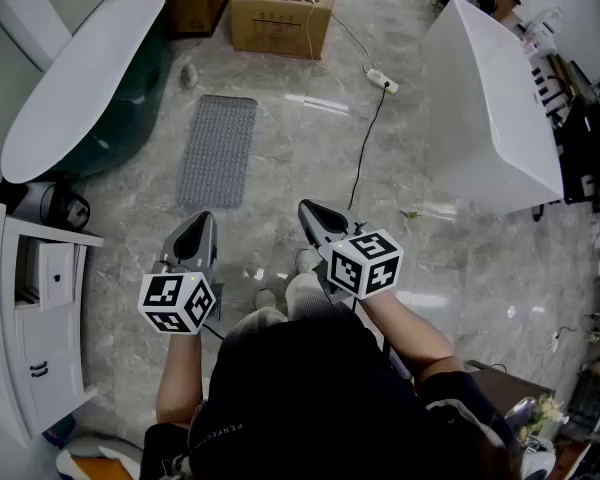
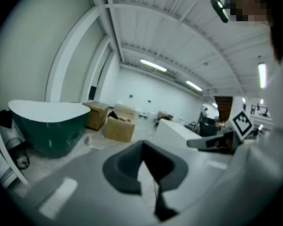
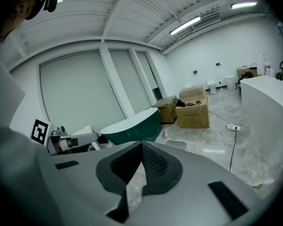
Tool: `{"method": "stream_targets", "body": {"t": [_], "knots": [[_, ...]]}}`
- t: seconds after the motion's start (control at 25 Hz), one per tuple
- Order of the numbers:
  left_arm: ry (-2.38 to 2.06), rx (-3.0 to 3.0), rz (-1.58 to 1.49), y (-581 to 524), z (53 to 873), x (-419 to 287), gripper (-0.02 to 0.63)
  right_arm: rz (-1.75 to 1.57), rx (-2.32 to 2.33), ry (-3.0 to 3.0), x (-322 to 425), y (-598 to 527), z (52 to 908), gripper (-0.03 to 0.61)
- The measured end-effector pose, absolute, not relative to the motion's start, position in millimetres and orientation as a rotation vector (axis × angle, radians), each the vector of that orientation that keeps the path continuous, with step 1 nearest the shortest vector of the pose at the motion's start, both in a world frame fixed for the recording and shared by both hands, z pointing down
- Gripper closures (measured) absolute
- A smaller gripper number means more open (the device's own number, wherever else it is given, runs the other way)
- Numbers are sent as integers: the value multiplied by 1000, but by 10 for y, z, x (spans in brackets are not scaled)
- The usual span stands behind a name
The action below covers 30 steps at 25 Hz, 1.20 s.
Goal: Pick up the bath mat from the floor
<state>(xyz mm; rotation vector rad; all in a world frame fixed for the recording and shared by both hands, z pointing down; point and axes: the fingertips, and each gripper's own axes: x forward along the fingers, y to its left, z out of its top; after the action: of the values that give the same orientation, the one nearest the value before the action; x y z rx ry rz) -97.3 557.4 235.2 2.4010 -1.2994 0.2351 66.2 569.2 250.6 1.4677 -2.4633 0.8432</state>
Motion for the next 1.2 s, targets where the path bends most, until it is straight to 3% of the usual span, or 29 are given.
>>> {"method": "stream_targets", "body": {"t": [1.2], "knots": [[-1460,2138,58,4529,2542,-143,609,870,1085,-2488,1429,4609,2908,580]]}}
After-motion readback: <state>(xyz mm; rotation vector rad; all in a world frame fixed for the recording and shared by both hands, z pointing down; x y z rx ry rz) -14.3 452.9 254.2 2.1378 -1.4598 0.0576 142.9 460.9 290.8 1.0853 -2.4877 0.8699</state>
